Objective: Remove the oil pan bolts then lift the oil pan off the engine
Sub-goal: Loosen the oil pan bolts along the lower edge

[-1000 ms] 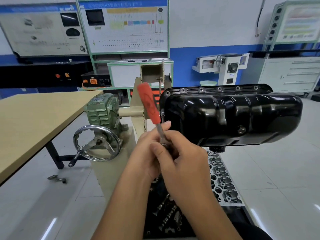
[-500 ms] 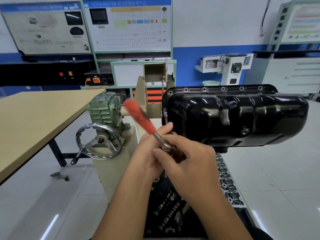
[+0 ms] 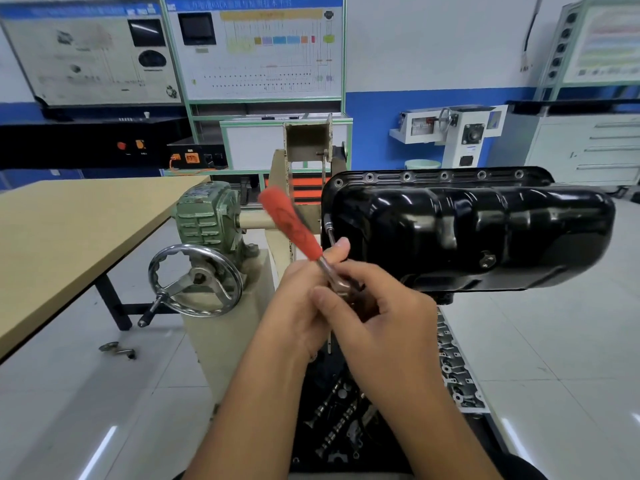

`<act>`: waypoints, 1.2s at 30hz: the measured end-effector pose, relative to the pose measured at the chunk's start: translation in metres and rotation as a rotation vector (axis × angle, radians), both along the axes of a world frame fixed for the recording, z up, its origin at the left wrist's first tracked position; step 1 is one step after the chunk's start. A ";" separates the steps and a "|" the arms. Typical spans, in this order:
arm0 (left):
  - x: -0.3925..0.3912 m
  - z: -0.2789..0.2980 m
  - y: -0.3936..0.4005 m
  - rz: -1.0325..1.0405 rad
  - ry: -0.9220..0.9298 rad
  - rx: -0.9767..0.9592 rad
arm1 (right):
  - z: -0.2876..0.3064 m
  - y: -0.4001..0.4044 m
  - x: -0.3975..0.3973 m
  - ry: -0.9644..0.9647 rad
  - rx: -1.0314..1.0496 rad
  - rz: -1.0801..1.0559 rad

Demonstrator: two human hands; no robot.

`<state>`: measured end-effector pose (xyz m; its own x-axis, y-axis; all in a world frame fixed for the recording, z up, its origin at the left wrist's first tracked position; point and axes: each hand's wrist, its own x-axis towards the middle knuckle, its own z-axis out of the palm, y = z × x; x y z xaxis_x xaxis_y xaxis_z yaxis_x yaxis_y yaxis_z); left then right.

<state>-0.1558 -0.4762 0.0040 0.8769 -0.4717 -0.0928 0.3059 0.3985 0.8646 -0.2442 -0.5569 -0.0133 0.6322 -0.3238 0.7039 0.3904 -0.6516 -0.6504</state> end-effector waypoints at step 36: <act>0.002 -0.001 0.008 -0.001 -0.065 0.142 | -0.003 0.014 0.003 0.146 0.107 0.042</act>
